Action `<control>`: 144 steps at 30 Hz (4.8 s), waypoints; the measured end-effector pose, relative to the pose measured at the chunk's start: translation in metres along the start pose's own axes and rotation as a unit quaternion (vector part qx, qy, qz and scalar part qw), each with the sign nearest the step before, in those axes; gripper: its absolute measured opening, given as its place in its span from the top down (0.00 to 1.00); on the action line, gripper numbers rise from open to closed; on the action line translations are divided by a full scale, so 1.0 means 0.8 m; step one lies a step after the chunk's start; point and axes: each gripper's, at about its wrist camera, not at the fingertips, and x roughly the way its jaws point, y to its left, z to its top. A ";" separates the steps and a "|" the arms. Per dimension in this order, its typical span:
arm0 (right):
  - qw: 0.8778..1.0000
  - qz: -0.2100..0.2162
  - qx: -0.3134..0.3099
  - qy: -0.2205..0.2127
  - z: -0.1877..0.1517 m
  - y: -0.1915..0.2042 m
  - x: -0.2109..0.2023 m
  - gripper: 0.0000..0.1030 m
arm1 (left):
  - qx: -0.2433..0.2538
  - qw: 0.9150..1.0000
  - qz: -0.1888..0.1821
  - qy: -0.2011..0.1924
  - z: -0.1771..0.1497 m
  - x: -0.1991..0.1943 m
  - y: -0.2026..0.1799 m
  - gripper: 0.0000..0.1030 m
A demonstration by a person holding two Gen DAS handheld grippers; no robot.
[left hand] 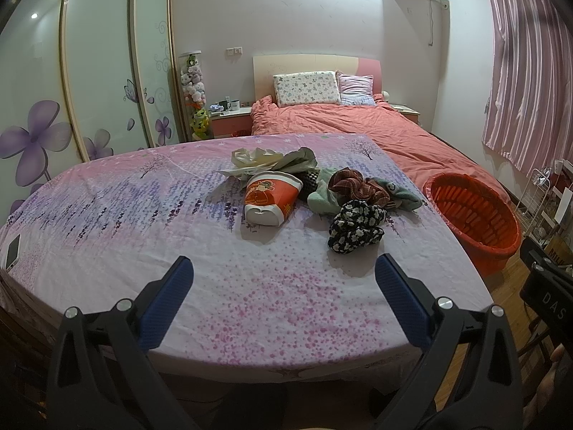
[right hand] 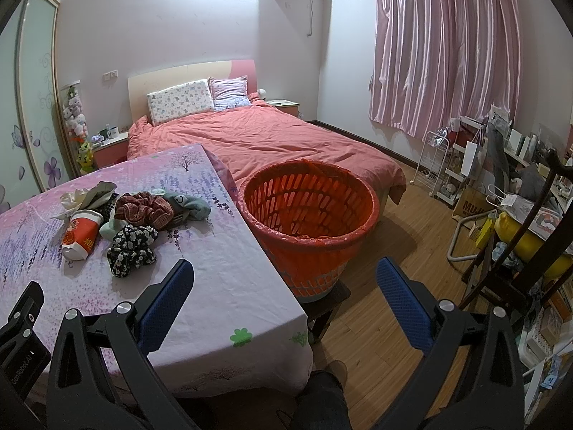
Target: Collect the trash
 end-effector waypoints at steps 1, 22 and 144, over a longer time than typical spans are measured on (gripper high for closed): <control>1.000 0.000 0.000 0.000 0.000 0.000 0.000 0.02 | 0.000 1.000 0.000 0.000 0.000 0.000 0.000 0.04; 1.000 0.000 0.001 0.001 0.000 -0.001 0.001 0.02 | 0.000 1.000 0.000 0.001 0.000 0.000 0.000 0.03; 0.993 0.100 0.061 -0.001 0.088 -0.065 0.163 0.84 | 0.119 0.964 -0.238 0.015 0.145 0.127 -0.200 0.28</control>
